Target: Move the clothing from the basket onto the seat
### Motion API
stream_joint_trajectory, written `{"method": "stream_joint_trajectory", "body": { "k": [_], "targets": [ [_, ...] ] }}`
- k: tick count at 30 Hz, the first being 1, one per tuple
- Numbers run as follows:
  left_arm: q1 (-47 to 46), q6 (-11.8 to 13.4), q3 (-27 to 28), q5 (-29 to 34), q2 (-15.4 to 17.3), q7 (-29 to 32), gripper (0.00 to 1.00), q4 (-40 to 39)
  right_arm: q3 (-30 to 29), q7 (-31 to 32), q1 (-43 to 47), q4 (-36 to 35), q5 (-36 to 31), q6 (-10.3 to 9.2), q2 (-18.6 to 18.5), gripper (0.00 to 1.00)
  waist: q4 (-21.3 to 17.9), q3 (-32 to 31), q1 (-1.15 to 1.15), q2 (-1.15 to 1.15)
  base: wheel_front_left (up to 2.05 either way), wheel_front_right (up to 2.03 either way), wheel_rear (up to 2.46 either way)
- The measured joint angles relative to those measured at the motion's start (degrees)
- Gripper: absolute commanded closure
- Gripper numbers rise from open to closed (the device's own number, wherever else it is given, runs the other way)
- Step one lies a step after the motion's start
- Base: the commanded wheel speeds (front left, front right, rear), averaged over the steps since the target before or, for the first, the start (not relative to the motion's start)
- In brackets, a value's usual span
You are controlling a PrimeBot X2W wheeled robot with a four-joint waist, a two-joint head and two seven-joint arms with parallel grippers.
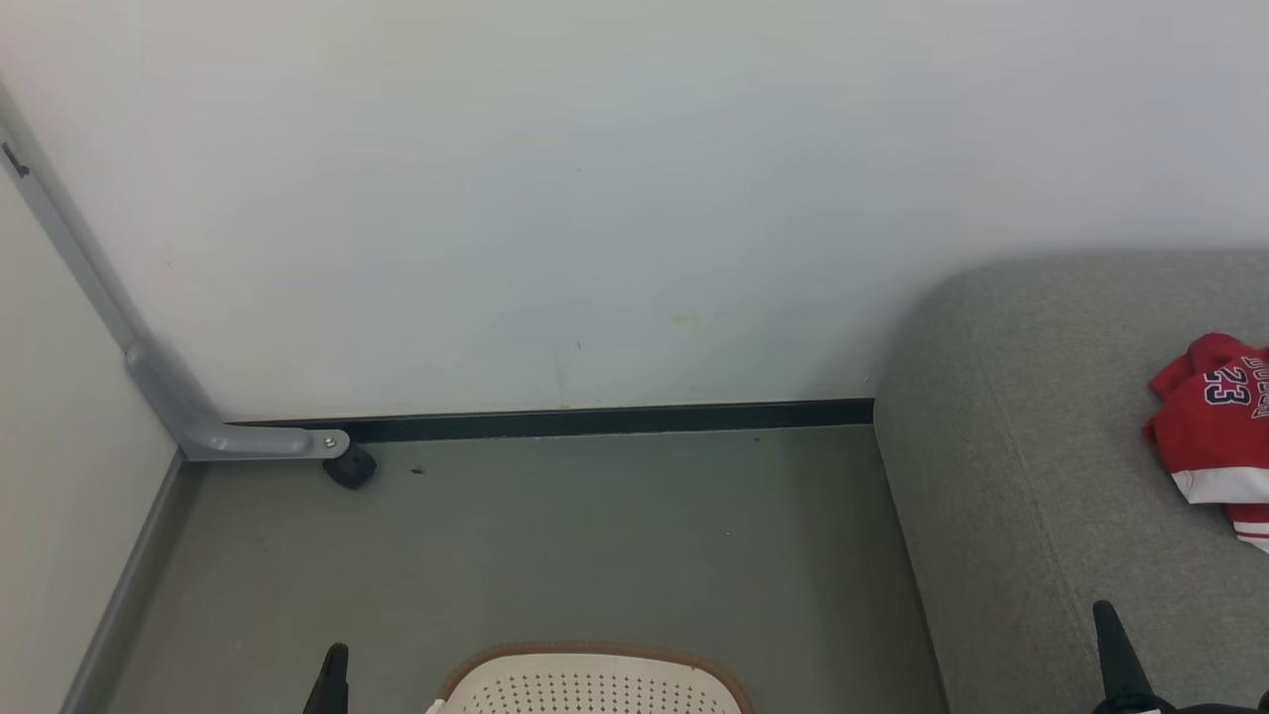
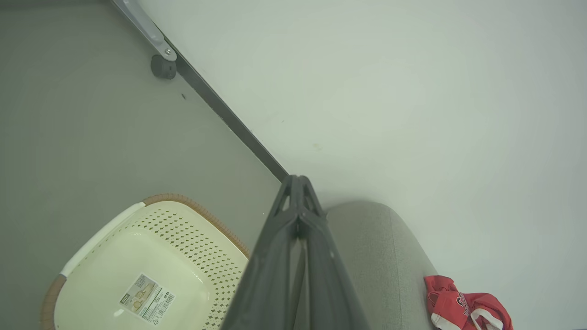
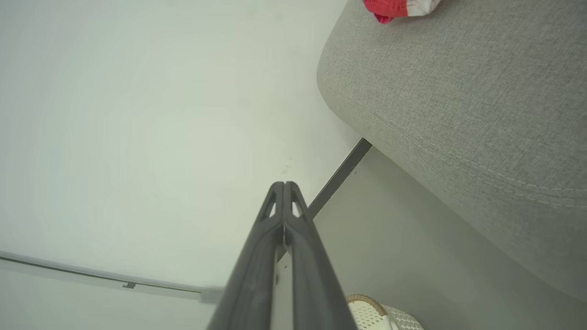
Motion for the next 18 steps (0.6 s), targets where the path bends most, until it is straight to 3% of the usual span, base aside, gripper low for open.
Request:
{"method": "stream_joint_trajectory", "body": {
  "k": [18],
  "targets": [
    [-2.1,-2.9,3.3,-13.3,-0.2,2.9,1.00,0.9,-2.7,2.9,-1.4,2.4,13.6,1.59,1.7,1.00,0.2,-0.1,0.00,0.00,0.00,0.00,0.00]
  ]
}}
